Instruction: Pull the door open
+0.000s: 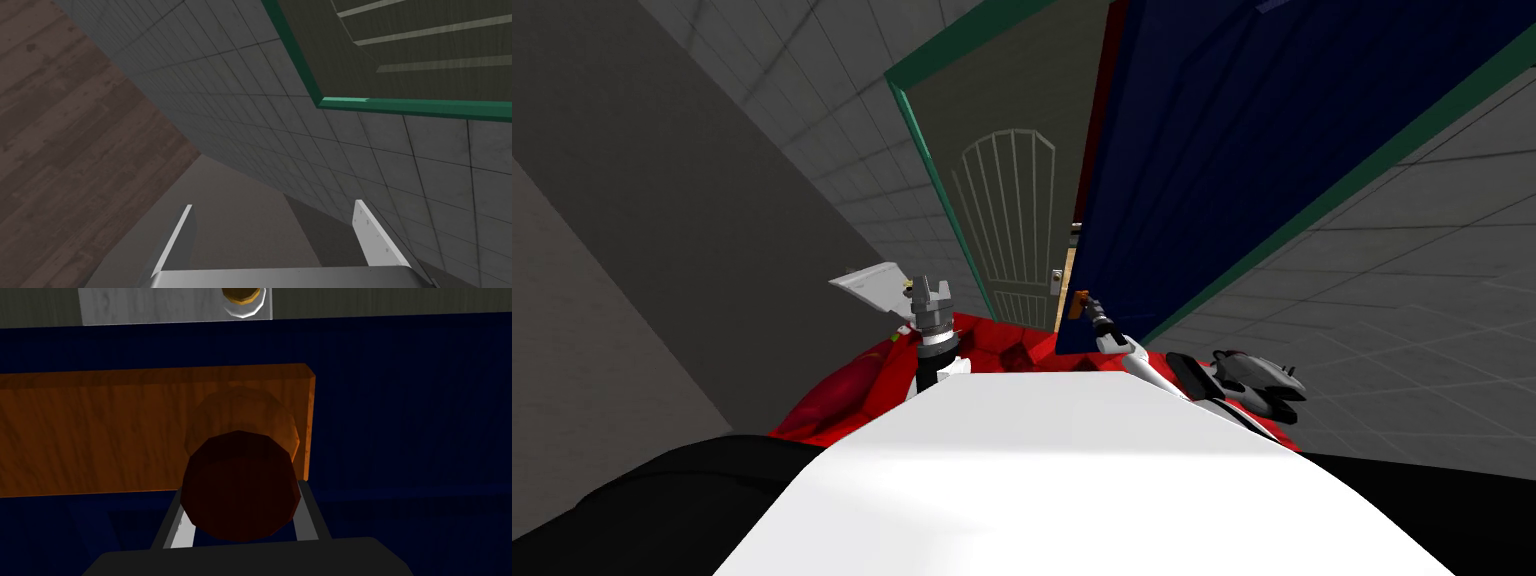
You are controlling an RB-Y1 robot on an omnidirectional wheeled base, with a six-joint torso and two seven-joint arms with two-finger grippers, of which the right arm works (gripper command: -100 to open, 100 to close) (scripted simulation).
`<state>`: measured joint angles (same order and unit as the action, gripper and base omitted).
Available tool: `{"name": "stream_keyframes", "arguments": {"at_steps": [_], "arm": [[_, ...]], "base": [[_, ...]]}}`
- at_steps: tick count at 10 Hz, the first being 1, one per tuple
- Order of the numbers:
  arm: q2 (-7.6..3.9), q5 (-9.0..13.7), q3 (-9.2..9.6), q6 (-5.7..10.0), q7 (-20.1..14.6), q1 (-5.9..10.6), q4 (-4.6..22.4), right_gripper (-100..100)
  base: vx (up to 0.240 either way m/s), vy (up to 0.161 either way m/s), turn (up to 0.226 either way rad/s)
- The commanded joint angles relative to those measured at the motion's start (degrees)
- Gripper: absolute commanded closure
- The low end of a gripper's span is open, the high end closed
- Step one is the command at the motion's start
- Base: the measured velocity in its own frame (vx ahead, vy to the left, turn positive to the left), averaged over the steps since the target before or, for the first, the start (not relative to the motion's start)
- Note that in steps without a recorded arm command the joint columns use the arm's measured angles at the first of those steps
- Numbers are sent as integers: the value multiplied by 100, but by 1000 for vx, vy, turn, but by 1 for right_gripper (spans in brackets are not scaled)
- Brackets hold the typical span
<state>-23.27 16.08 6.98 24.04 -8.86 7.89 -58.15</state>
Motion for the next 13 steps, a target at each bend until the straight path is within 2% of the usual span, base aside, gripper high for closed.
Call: {"name": "stream_keyframes", "arguments": {"at_steps": [1, 2, 3, 5, 10, 11, 12, 13], "arm": [[-53, 0, 161, 13, -109, 2, -104, 100], [-80, -1, 244, 22, -159, -2, -153, 100], [-71, -2, 159, 16, -98, -29, -115, 100], [-216, 13, 346, 86, -235, -117, -238, 100], [-603, 56, 802, 274, -572, -339, -554, 100], [-657, 62, 866, 300, -619, -370, -598, 100], [-666, 67, 781, 249, -576, -375, -588, 100], [-857, 97, 957, 399, -706, -501, -681, 100]], "base": [[-147, -128, 147], [-130, -104, 150], [-52, -46, 34], [-173, -71, 97], [-213, -131, 141], [-212, -115, 88], [-102, -55, 10], [-183, -94, 110]]}}
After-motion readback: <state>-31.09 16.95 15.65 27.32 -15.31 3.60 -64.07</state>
